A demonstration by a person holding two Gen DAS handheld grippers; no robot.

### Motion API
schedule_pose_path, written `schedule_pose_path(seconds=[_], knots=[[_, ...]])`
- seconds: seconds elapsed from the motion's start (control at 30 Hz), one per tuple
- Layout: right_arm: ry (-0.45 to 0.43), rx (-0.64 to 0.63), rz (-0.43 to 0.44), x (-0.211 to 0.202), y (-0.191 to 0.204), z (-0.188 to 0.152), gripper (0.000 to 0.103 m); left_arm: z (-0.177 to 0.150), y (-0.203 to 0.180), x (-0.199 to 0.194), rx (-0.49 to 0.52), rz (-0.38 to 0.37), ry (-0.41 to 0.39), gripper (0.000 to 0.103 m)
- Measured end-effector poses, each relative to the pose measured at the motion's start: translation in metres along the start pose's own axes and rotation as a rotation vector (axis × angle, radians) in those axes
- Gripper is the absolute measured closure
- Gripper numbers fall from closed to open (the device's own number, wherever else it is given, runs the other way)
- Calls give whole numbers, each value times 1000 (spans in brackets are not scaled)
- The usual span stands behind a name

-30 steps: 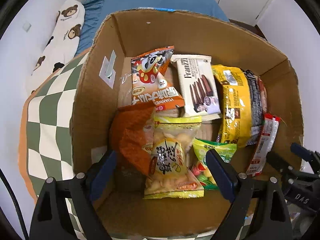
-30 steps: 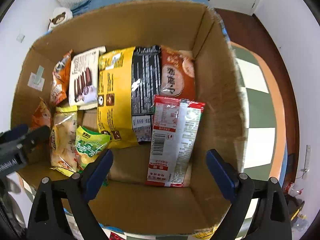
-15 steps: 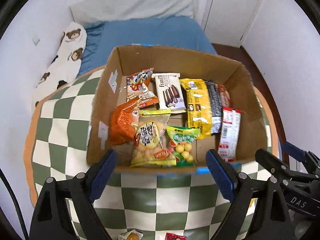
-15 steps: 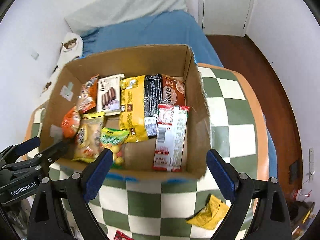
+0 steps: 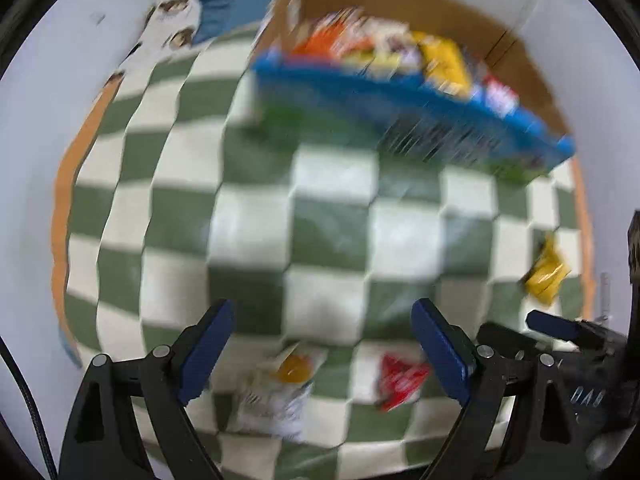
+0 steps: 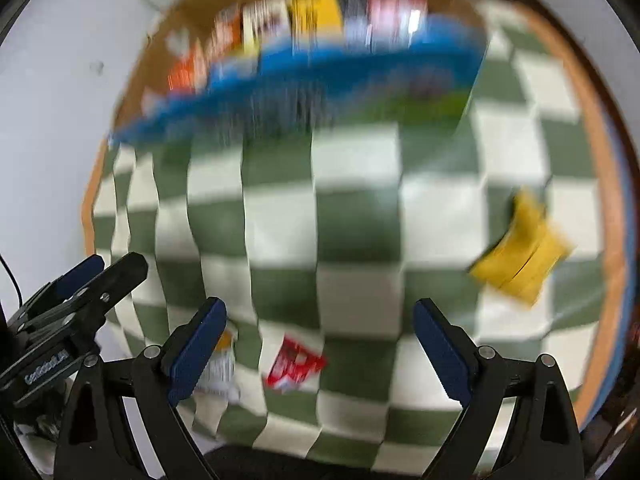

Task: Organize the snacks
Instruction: 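Grasp the white itz packet with left tool while right tool grasps red triangular packet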

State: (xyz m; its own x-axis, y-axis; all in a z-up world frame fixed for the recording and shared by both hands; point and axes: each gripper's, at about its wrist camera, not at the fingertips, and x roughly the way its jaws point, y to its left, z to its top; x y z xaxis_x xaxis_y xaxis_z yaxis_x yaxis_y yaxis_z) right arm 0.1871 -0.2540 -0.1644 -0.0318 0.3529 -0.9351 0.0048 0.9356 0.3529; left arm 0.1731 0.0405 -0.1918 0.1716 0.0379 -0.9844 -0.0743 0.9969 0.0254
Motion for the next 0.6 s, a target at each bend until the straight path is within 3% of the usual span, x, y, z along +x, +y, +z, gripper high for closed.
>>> schedule_pose_path(seconds=[0.23, 0.43, 0.5, 0.6], knots=[[199, 7, 51, 81, 10, -35, 12, -65, 44, 58, 4, 41, 174, 12], [296, 9, 57, 129, 22, -50, 22, -92, 43, 119, 52, 17, 334, 12], [319, 21, 57, 139, 23, -52, 26, -95, 37, 134, 83, 8, 372, 12], [337, 12, 42, 150, 26, -56, 32, -94, 28, 141, 122, 31, 361, 17]])
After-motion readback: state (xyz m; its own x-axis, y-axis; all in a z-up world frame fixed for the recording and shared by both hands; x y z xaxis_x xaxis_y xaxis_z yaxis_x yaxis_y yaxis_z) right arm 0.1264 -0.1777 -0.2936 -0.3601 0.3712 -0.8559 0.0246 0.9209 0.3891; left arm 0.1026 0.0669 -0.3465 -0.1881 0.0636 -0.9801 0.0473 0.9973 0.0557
